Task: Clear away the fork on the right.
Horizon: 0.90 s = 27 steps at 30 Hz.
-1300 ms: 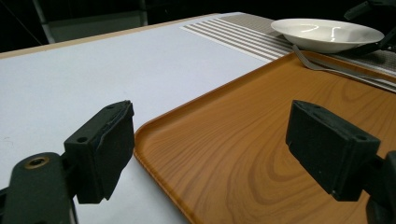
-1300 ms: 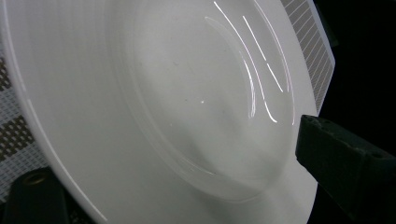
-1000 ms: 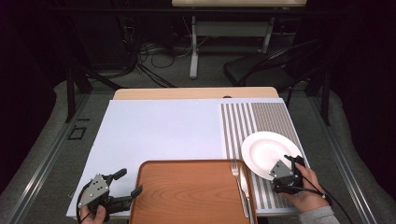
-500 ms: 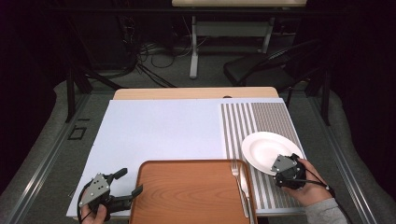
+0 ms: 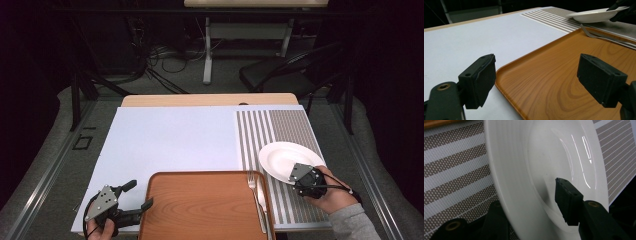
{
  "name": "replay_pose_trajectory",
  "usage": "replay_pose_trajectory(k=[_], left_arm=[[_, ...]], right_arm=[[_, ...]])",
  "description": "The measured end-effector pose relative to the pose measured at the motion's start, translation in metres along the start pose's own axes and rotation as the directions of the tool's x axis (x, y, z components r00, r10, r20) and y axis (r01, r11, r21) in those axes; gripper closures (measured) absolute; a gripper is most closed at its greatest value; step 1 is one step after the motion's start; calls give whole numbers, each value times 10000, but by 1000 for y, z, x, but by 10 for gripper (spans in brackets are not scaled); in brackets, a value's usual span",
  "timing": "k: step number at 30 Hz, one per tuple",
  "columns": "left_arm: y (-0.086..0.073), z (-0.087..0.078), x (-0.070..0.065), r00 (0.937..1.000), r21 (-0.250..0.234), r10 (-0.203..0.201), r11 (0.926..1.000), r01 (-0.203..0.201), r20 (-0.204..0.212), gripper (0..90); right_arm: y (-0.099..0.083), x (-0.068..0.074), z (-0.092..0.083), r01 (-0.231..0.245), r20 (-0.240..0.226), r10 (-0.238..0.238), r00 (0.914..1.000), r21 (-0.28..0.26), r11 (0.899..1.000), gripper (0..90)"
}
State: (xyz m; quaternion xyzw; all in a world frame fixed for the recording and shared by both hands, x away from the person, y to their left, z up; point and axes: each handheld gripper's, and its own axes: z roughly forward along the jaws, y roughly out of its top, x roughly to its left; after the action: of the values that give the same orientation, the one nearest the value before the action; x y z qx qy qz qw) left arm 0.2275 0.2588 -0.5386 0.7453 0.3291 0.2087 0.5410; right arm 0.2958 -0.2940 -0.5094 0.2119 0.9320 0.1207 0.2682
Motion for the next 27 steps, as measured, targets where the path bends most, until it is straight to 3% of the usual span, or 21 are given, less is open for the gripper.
replay_pose_trajectory(k=[5,10,11,12,17,21,27], left_arm=[[0,0,0,10000,2,8,10000,-8,-3,160],[0,0,0,10000,9,8,10000,-8,-3,160],[0,0,0,10000,11,16,10000,-16,-7,160],[0,0,0,10000,7,10,10000,-10,-8,160],[0,0,0,10000,43,10,10000,-10,5,160],[0,0,0,10000,35,-13,10000,13,-5,160],[0,0,0,10000,40,-15,10000,15,-2,160]], right_arm=[[3,-1,-3,304,144,-309,9994,326,9990,618],[5,-3,-5,268,162,-276,9995,464,9986,626],[4,-2,-2,204,220,-206,9995,91,9998,626],[5,-2,-4,363,165,-369,9992,389,9986,628],[7,-2,-4,652,-60,-650,9979,398,9971,729],[7,0,-2,949,-37,-948,9955,331,9949,752],[10,5,-2,1661,103,-1667,9860,422,9852,800]])
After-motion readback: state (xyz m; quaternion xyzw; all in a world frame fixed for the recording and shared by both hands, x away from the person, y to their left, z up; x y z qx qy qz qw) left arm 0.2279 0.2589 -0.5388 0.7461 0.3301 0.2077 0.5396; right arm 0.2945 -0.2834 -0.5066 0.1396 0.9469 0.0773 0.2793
